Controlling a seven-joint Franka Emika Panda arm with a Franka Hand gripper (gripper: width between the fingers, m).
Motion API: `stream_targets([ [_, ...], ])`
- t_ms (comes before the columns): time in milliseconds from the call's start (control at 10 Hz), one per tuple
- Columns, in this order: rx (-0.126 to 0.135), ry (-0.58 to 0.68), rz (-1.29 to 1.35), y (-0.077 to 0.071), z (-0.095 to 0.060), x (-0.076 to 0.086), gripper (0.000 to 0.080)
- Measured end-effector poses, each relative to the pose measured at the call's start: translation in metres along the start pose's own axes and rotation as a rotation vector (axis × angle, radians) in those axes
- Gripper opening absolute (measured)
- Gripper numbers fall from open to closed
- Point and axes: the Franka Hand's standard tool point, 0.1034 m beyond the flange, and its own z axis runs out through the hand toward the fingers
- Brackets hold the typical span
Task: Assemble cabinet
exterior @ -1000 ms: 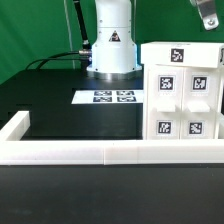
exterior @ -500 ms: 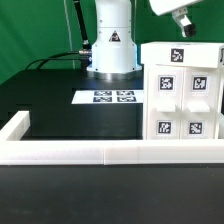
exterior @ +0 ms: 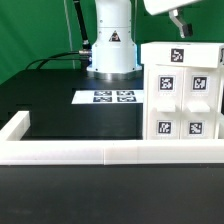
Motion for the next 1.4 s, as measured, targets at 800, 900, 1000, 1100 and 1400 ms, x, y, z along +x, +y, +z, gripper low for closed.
stream_targets([
  [800,-0.068,0.028,-0.977,0.013,-0.001,0.014,0.0797],
  [900,-0.083,0.025,-1.085,0.015,-0.001,0.015,0.0797],
  [1000,-0.091,0.02,-1.182,0.016,0.0,0.015,0.0797],
  [1100,-0.098,0.012,-1.248,0.018,0.002,0.015,0.0797],
  [1400,-0.108,-0.017,-1.413,0.027,0.009,0.015,0.0797],
])
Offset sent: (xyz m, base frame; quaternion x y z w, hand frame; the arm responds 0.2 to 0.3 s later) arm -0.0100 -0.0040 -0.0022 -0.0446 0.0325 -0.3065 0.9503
